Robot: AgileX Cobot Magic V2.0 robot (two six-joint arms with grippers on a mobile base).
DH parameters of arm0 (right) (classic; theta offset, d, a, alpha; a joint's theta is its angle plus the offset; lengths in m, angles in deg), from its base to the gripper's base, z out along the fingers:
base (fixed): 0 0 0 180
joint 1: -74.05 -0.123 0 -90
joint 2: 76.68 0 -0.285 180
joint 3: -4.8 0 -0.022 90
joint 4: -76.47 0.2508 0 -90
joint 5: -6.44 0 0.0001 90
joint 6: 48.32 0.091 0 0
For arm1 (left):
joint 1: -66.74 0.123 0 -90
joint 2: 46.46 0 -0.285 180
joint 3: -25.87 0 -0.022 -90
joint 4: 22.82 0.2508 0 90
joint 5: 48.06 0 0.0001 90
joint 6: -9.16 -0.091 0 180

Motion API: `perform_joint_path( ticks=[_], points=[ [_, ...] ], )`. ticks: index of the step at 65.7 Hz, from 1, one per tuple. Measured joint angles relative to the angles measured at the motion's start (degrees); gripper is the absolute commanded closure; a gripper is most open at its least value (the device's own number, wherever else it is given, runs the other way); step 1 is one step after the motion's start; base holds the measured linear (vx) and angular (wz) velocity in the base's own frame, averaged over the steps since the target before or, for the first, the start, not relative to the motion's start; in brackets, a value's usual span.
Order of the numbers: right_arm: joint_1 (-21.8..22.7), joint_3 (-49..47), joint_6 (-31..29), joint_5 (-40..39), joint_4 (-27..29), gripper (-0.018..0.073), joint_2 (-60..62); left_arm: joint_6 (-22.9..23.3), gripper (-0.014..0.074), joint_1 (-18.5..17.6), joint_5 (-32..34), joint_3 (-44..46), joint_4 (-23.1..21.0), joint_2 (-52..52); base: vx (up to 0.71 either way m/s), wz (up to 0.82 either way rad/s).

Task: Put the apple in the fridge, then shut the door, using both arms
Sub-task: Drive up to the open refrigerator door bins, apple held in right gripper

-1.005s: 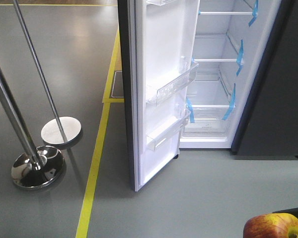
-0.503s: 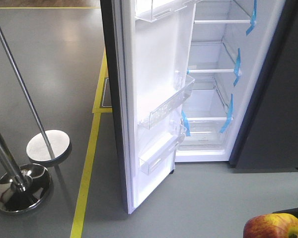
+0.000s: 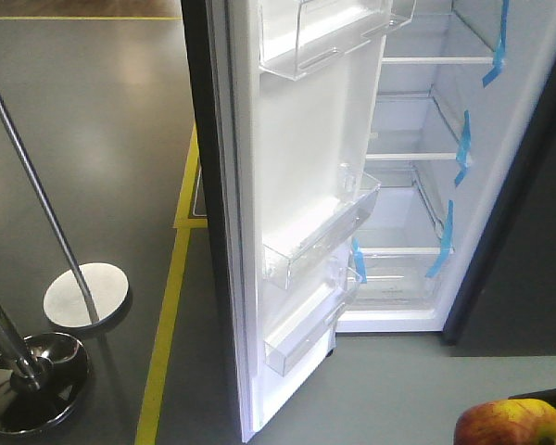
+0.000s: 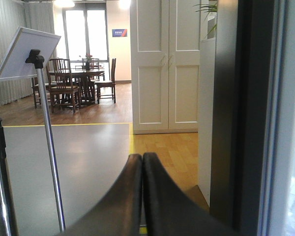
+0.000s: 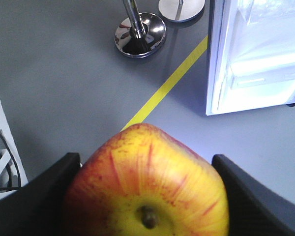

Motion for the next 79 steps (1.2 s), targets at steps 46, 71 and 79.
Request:
perform_joint_path(
  ticks=[46,71,79],
  points=[
    [0.0,0.0,0.0,0.1,0.0,0.0469,0.0,0.0,0.0603,0.0,0.0,0.0,0.0,0.0,0.17,0.05],
    [0.0,0.0,0.0,0.1,0.0,0.0469,0.0,0.0,0.0603,0.0,0.0,0.0,0.0,0.0,0.11,0.01],
    [0.0,0.0,0.0,0.1,0.0,0.0469,0.0,0.0,0.0603,0.0,0.0,0.0,0.0,0.0,0.08,-0.03]
  ],
)
